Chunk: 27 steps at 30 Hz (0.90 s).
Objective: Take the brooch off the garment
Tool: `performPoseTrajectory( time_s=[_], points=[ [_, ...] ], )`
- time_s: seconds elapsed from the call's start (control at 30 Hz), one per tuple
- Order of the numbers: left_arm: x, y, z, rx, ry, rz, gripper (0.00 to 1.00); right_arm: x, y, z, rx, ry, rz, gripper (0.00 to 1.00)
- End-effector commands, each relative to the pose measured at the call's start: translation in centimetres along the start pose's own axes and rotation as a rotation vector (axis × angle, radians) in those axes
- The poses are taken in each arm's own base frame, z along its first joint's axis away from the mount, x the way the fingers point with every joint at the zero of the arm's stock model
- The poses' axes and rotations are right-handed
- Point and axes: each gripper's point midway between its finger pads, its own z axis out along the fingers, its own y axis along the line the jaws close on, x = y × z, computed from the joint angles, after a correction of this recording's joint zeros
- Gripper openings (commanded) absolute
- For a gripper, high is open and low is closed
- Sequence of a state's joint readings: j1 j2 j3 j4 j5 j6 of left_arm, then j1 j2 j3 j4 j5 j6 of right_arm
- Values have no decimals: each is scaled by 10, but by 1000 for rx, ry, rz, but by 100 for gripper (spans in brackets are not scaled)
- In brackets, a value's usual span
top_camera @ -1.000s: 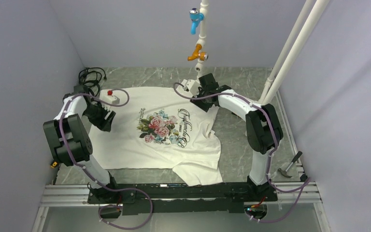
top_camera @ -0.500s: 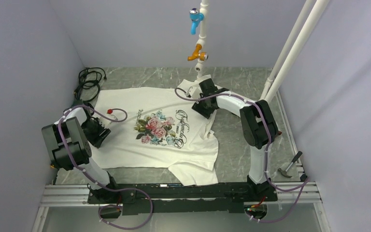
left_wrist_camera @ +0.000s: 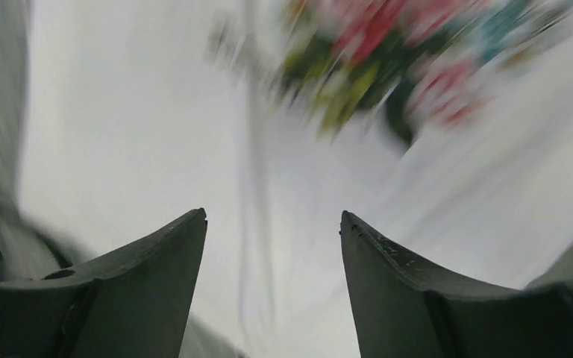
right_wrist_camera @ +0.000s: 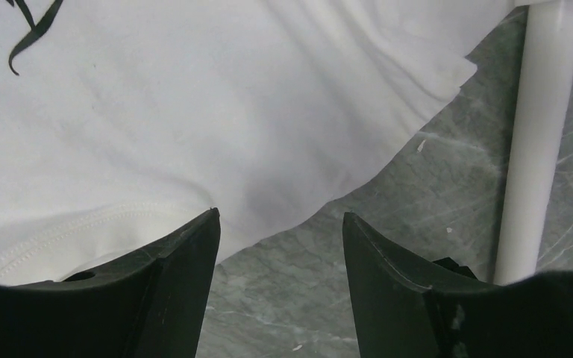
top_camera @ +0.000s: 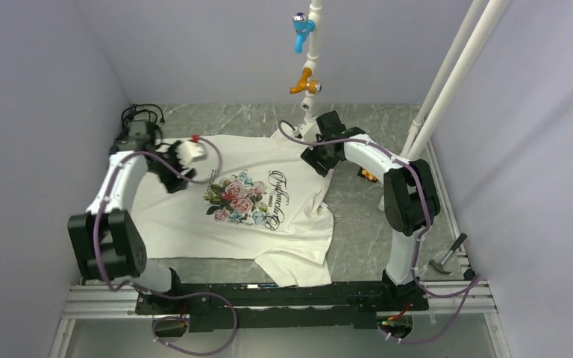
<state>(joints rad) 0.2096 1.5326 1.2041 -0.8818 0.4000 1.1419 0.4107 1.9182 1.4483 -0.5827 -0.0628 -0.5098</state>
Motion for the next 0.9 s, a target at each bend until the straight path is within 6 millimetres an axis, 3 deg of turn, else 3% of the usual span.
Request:
performPoseTrajectory(
  time_s=[0.0,0.13,0.23,0.33,0.6,0.77,0.87],
  points=[
    [-127,-123,-12,315,-356,284,70,-17,-12,-5,27,-43,71,62],
    [-191,-228,-11,534,-483,492,65,-13,-24,6,60,-22,97,60],
    [-205,-296,-6,668,-505,650,59,-8,-27,11,56,-10,119,58],
    [-210,-344,6,744,-505,762,52,-2,-24,17,49,4,133,57],
    [-207,-414,40,877,-468,937,36,-1,-24,24,50,15,157,57],
    [-203,-445,63,920,-430,1001,38,-1,-24,24,44,15,163,57],
    [-209,-457,76,905,-420,1027,44,3,-23,26,40,19,162,57]
  ],
)
